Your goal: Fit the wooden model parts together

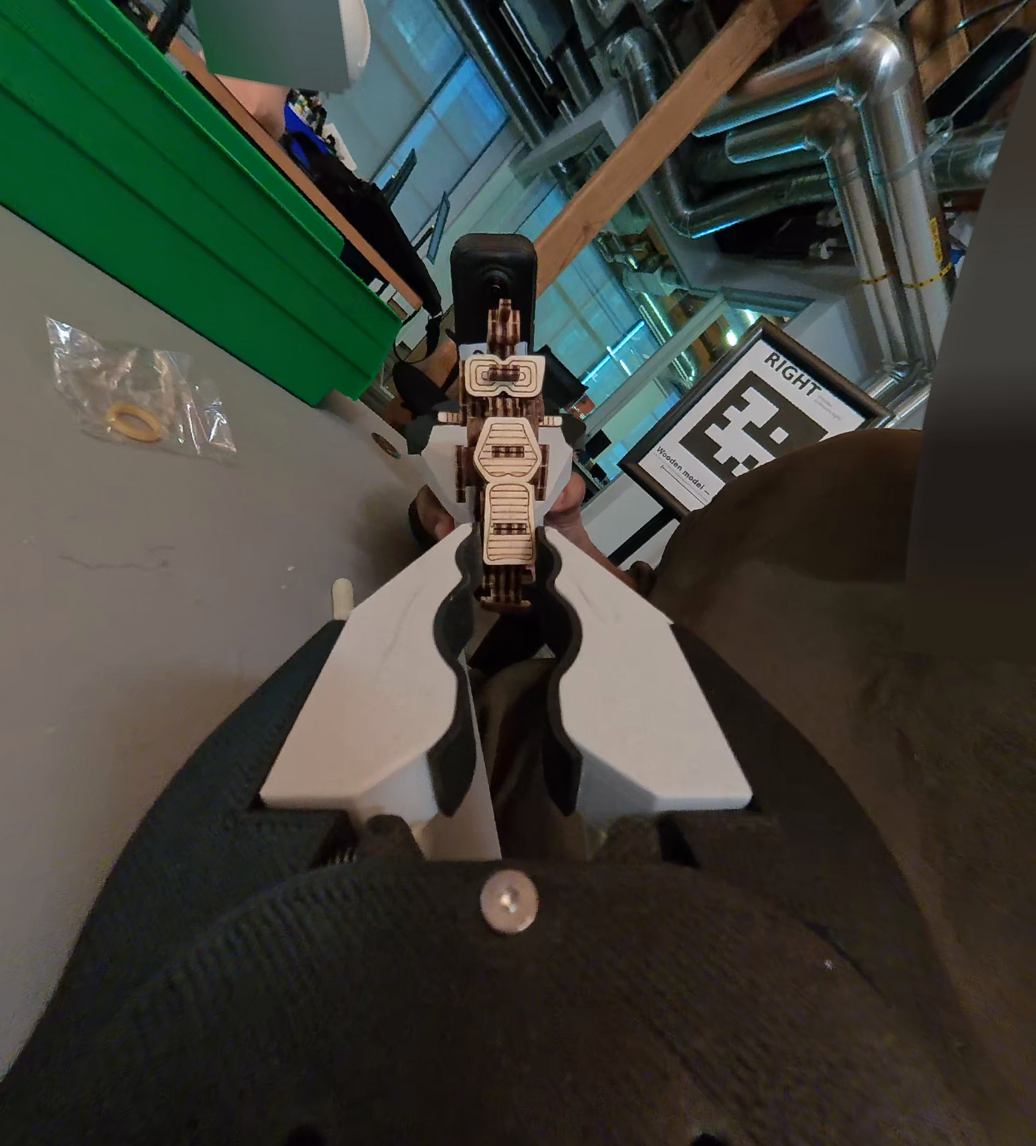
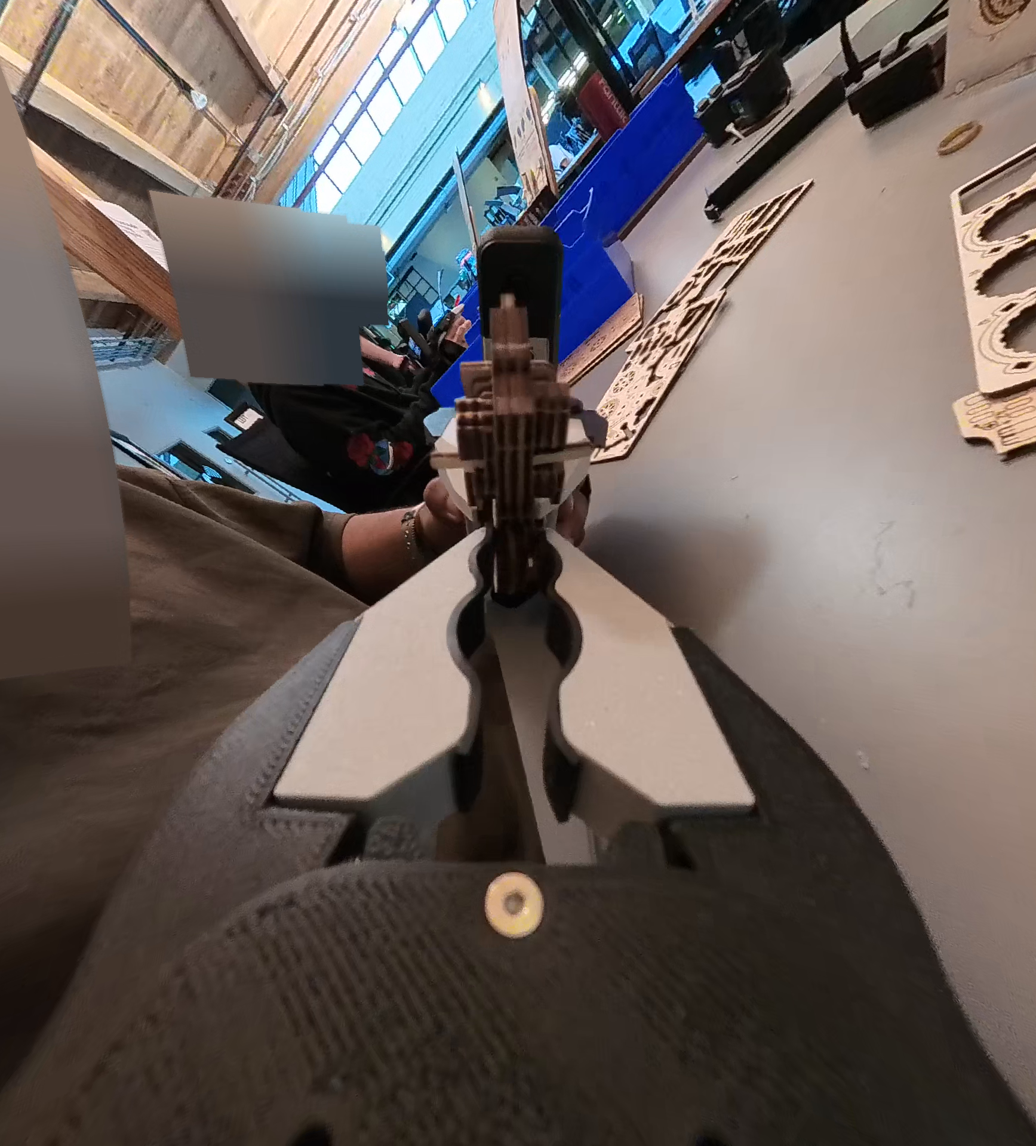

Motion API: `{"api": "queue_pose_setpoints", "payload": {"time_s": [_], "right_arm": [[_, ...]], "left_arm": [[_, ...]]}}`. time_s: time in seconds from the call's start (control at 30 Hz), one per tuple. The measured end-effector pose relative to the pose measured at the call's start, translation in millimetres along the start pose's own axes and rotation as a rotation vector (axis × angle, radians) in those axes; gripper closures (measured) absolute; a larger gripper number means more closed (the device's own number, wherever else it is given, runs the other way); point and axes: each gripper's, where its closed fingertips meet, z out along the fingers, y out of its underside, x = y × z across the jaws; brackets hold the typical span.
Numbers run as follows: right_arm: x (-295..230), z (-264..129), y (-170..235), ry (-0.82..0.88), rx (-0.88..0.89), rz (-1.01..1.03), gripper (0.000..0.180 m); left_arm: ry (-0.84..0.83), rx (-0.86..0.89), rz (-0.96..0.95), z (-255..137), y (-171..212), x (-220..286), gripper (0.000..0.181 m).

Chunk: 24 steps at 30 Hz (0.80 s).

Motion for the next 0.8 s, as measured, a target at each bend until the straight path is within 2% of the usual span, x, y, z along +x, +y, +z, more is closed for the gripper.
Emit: {"api": "queue_pose_setpoints", "payload": {"time_s": [0.23,0.37,0.8], "right_arm": [[-2,2,-1,0.005,0.012,-0.007,0.17],[-4,4,0,0.011,0.012,-0.026,0.17],[-3,3,-4,0.035,0.038,-0.048,0.17]], "left_arm": [[-0.014,-0.03,0.037,6,7,1,0.159],[-0.04,-0.037,0.068,7,7,0,0.168],[-0.087,-0.084,0.125,6,9,-2,0.161]]}}
